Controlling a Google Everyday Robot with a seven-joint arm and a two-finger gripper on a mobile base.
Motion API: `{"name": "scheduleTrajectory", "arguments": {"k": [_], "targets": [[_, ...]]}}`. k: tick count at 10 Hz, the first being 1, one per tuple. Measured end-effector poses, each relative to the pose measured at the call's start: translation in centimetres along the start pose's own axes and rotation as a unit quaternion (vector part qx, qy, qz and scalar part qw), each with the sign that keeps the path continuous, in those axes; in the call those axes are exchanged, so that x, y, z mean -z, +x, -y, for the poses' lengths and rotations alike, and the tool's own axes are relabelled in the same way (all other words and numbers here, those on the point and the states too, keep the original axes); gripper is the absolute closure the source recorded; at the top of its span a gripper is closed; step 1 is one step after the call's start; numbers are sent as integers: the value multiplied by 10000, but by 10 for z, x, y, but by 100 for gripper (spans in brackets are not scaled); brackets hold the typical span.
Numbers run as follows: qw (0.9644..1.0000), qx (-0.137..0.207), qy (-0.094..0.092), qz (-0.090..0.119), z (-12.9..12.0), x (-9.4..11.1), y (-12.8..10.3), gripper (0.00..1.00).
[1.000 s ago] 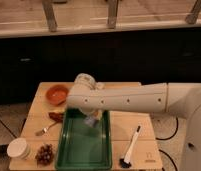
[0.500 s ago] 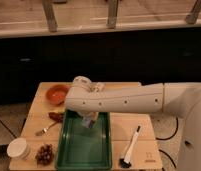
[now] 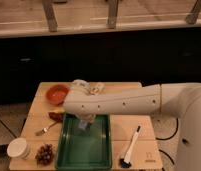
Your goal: Place sponge in tray
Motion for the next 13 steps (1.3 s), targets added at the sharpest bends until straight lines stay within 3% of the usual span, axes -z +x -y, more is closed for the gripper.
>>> {"name": "scheduleTrajectory", "arguments": {"k": [13], "targets": [[9988,243,176,382,0,-12,-23,97]]}}
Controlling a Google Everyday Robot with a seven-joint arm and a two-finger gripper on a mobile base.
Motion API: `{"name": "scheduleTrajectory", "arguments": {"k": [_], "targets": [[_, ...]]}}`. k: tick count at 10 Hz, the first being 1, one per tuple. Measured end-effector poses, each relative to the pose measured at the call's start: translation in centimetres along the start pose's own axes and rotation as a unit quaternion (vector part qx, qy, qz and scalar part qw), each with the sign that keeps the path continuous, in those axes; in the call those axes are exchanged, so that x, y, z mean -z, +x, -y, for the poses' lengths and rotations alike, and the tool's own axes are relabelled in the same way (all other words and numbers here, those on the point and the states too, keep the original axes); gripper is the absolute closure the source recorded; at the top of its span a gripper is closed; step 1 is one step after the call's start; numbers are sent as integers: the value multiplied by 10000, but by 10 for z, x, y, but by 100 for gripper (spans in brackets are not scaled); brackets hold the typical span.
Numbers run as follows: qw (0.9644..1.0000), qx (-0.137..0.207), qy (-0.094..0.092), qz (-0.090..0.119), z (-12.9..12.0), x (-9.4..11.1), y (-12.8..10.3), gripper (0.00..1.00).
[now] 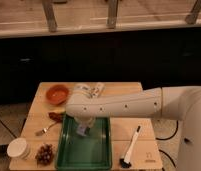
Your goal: Place sponge in tray
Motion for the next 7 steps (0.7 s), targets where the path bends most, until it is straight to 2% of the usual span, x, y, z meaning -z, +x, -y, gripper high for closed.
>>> {"name": "scheduleTrajectory", "arguments": {"k": [2,7], "targets": [[9999,101,35,57,-1,-1,-2,91],[9997,198,56,131,-3,-3,-6,90]]}}
